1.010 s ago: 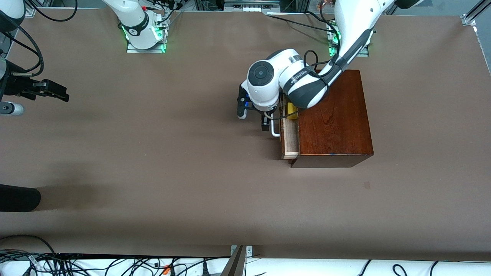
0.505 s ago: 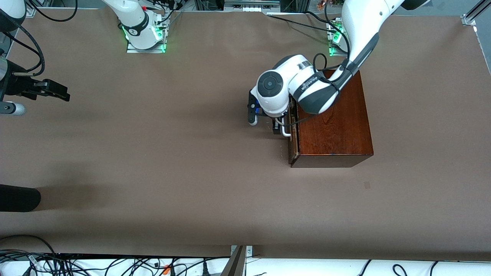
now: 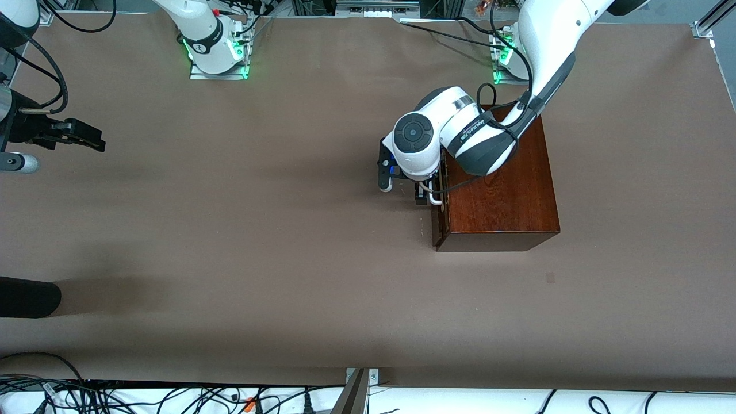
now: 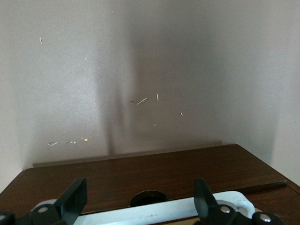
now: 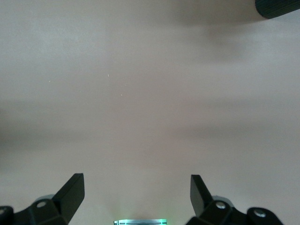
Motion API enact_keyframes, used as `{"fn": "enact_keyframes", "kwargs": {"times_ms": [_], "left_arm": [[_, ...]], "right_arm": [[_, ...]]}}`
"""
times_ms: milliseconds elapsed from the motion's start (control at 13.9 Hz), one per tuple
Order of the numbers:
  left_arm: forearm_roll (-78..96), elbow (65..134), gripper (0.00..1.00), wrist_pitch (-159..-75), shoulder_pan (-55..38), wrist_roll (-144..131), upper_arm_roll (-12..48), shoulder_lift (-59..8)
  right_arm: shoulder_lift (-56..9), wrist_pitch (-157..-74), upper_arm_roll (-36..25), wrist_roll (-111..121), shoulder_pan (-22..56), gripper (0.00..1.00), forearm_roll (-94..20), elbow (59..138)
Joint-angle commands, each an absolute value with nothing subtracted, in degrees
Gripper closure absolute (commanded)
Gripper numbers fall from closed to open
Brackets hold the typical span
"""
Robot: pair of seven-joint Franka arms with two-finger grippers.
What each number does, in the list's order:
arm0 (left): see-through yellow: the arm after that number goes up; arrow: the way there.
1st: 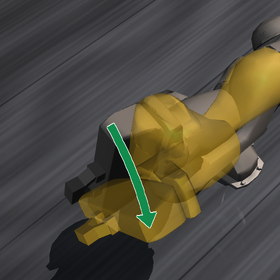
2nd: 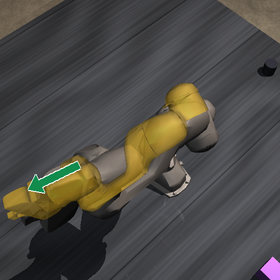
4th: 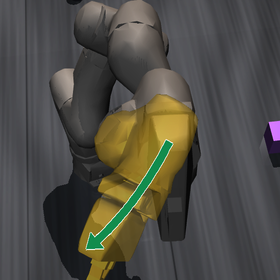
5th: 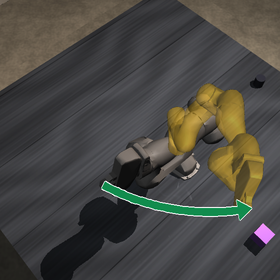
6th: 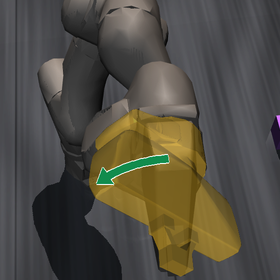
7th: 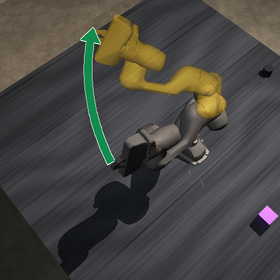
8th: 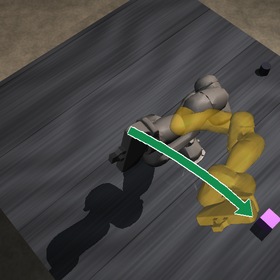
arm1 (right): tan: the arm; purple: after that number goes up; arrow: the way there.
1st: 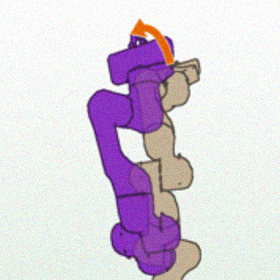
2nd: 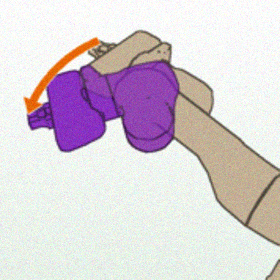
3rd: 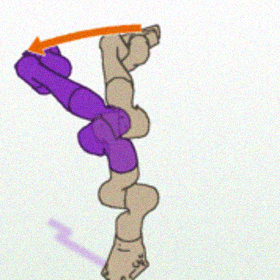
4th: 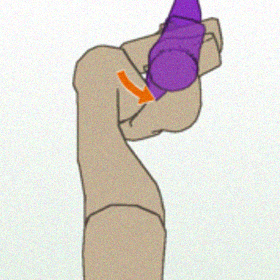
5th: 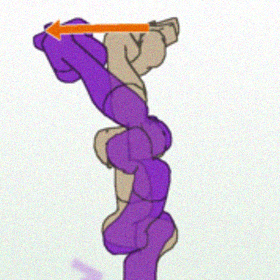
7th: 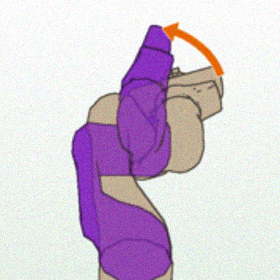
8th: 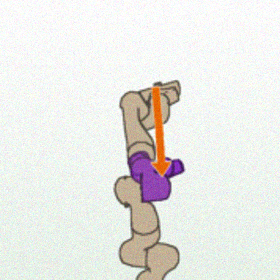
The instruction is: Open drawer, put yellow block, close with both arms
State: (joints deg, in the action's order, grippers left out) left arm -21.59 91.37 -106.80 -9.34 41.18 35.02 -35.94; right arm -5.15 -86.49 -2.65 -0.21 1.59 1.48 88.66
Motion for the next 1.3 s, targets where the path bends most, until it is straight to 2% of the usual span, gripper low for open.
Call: {"fn": "enact_keyframes", "kwargs": {"times_ms": [0,361,721,938,1082,1226], "left_arm": [[-17.3,88.6,0.0,-105.8,-8.9,39.7,35.1,-33.5],[-3.9,85.9,0.0,-103.6,-7.5,30.4,34.7,-28.4],[-3.1,77.4,0.0,-88.2,-2.4,14.9,33.8,-23.8],[-6.5,74.5,0.0,-85.3,3.6,12.6,33.8,-21.2],[-5.7,79.3,0.0,-87.4,2.8,12.7,26.1,-14.0],[-5.4,85.5,0.0,-93.6,2.0,12.1,20.3,-7.9]], "right_arm": [[-3.3,-86.2,-1.4,-0.9,0.4,0.0,2.3,90.1],[-3.3,-86.2,-1.4,-0.9,0.4,0.0,2.3,90.1],[-3.4,-86.2,-1.4,-0.9,0.4,0.0,2.4,90.1],[-3.5,-86.2,-1.5,-0.9,0.4,0.0,2.4,90.1],[-3.5,-86.2,-1.5,-0.9,0.4,0.0,2.4,90.1],[-3.5,-86.2,-1.6,-0.9,0.4,0.0,2.3,90.1]]}}
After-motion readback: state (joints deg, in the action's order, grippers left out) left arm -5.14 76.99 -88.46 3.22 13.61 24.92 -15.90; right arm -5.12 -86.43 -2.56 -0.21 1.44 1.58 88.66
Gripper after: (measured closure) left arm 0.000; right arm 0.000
